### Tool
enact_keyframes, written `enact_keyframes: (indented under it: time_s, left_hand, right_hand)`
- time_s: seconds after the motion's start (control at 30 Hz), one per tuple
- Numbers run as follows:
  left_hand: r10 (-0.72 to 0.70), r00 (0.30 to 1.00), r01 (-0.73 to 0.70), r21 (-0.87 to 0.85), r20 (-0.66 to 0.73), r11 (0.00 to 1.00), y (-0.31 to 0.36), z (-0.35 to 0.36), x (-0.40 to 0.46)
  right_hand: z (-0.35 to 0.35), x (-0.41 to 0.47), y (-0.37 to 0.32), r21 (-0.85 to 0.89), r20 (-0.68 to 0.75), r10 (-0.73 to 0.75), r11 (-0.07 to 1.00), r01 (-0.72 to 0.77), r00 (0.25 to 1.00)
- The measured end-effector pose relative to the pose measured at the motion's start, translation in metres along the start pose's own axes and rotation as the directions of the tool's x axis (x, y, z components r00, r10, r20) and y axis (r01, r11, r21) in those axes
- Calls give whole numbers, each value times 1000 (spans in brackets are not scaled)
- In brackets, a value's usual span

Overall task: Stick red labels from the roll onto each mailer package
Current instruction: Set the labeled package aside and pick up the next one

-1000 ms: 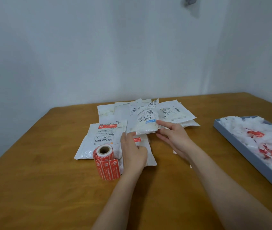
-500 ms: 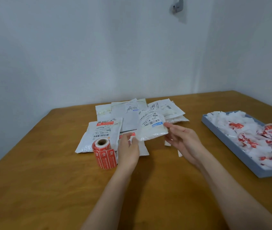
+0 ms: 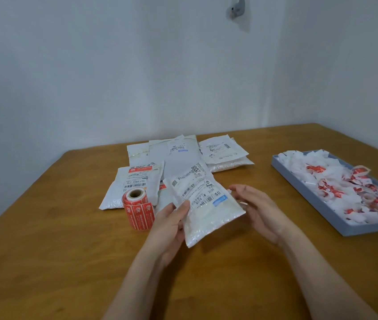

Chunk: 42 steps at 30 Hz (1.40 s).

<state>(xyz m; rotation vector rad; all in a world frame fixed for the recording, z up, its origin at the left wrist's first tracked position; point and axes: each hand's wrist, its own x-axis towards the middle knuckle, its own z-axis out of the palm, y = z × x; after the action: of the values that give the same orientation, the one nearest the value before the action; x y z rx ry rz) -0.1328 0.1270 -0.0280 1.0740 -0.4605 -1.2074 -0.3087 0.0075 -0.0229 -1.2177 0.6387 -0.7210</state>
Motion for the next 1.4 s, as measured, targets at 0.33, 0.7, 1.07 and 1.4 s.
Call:
enact_keyframes:
  time_s: [0.33,0.7,1.07,1.4]
  left_hand:
    - [78,996,-81,121,35,989,-2,-8,-10]
    - [71,994,-87,203,81,975,-2,-14,-10]
    - [15,996,-33,214,86,976,3,-18,-12]
    - [-52,989,44,62,139,997,9,-10,-17]
  right_hand:
    - [22,-4,7,-187,58,-70,979,80,996]
    - [22,0,13,-230,-11,-166,960,159,986]
    - [17,3,14,-260,6,-104,960,102,995]
    - [19,3,11,-183,-159,-92,981,62,983]
